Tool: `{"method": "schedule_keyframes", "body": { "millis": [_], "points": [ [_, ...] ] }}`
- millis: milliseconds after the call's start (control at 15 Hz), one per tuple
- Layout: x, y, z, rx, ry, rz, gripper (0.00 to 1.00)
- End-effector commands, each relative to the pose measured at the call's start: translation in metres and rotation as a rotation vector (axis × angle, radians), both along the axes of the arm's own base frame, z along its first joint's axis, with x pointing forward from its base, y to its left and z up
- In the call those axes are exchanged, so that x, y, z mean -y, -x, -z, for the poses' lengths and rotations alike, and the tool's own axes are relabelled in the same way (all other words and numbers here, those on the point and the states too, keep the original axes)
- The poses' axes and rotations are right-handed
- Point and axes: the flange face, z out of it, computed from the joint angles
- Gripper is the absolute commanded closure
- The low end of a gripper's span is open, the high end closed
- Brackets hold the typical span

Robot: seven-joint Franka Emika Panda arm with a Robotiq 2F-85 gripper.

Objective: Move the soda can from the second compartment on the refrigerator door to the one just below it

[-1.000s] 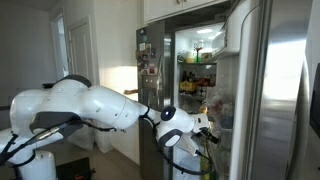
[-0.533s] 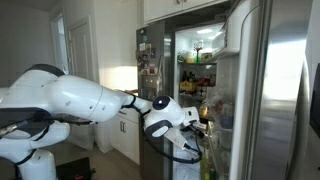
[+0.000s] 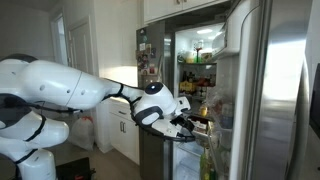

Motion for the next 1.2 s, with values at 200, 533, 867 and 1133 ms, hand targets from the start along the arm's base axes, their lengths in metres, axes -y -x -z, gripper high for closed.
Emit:
{"method": "schedule_keyframes", "body": {
  "millis": [200, 533, 867, 1133],
  "points": [
    [-0.061, 0.026, -0.018, -0.064, 0.181, -0.099, 0.00],
    [-0.102, 0.035, -0.032, -0.102, 0.262, -0.160, 0.00],
    [-0.109, 0.035, -0.047, -0.097, 0.261, -0.194, 0.00],
    [-0.107, 0.037, -0.051, -0.098, 0.258, -0.193, 0.00]
  ]
}}
